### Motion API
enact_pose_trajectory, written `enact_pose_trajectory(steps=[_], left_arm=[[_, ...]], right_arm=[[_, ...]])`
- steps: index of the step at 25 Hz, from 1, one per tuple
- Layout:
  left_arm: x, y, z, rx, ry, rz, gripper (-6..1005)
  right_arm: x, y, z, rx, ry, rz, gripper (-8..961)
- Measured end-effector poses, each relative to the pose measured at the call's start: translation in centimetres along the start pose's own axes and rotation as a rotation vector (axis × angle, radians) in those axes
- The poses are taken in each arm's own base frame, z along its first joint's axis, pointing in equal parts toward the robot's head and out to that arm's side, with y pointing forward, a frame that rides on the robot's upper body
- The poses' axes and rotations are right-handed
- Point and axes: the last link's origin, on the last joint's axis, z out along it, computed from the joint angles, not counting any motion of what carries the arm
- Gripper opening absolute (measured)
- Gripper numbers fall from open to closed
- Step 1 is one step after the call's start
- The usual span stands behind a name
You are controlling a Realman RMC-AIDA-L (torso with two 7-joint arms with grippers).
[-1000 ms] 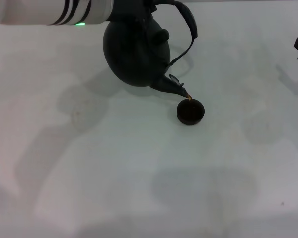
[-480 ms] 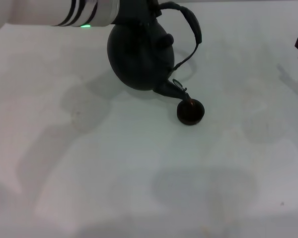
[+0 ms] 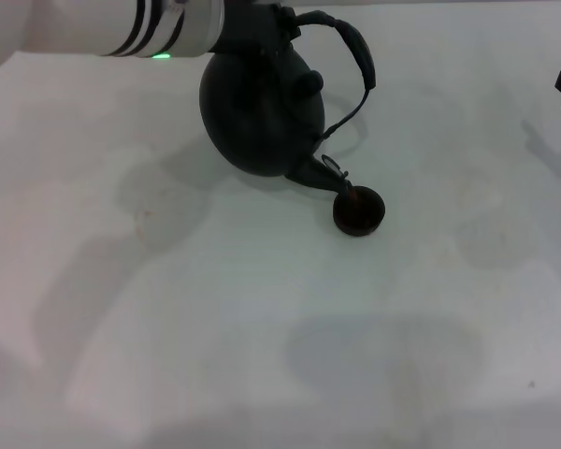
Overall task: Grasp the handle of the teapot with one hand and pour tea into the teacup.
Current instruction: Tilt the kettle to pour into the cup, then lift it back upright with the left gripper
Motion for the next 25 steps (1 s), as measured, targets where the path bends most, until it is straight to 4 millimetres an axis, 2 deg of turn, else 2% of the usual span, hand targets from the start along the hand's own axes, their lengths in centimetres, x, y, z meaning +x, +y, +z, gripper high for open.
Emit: enact_pose_trajectory(steps=[25], left_arm=[[-0.64,-0.12,-0.05,0.010,-0.011,-0.034,114]], right_arm=[[-0.05,-0.17,0.52,0.006,0.011,-0.005,860]])
